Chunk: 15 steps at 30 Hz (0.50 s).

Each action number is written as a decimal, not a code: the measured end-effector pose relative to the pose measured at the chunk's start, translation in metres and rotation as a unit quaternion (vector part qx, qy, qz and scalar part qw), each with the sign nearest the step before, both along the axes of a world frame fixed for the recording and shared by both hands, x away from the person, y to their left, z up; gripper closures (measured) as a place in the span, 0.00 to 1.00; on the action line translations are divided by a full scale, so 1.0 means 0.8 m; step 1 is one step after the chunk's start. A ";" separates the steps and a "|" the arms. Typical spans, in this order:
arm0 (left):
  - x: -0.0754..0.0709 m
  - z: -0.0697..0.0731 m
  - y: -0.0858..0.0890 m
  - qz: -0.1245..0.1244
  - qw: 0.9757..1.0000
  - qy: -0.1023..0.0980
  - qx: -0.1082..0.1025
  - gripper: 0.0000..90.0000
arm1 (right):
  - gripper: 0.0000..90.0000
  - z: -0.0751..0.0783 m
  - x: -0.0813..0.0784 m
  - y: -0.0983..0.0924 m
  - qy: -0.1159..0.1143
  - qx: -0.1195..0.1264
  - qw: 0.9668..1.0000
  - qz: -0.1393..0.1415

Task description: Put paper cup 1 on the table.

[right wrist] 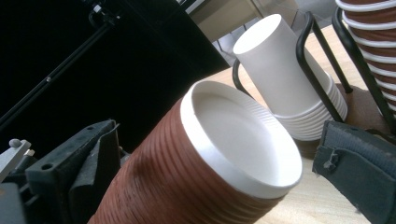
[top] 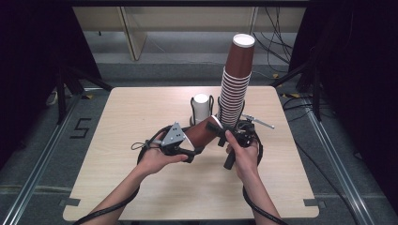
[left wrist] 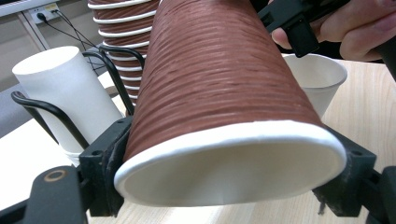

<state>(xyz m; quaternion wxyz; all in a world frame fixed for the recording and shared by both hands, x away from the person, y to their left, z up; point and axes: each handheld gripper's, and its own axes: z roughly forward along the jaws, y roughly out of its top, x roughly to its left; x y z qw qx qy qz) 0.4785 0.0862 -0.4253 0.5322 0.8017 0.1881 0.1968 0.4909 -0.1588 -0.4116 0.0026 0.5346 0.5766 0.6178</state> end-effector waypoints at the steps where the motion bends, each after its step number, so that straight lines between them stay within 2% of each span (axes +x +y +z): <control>1: 0.000 0.000 0.000 0.000 1.000 -0.001 0.000 0.21 | 0.01 0.000 0.000 0.000 0.000 0.000 1.000 -0.002; 7: 0.001 0.007 0.002 0.011 1.000 -0.006 -0.004 0.21 | 0.01 -0.002 -0.001 0.000 0.004 0.004 1.000 -0.001; 11: 0.002 0.011 0.000 0.019 1.000 -0.009 -0.009 0.21 | 0.01 -0.001 -0.003 0.003 0.017 0.024 1.000 -0.003; 12: 0.002 0.011 -0.001 0.020 1.000 -0.009 -0.010 0.20 | 0.01 -0.001 -0.002 0.002 0.009 0.020 1.000 0.001; 15: 0.002 0.013 -0.003 0.021 1.000 -0.011 -0.012 0.21 | 0.01 0.000 -0.002 0.004 0.016 0.032 0.999 0.002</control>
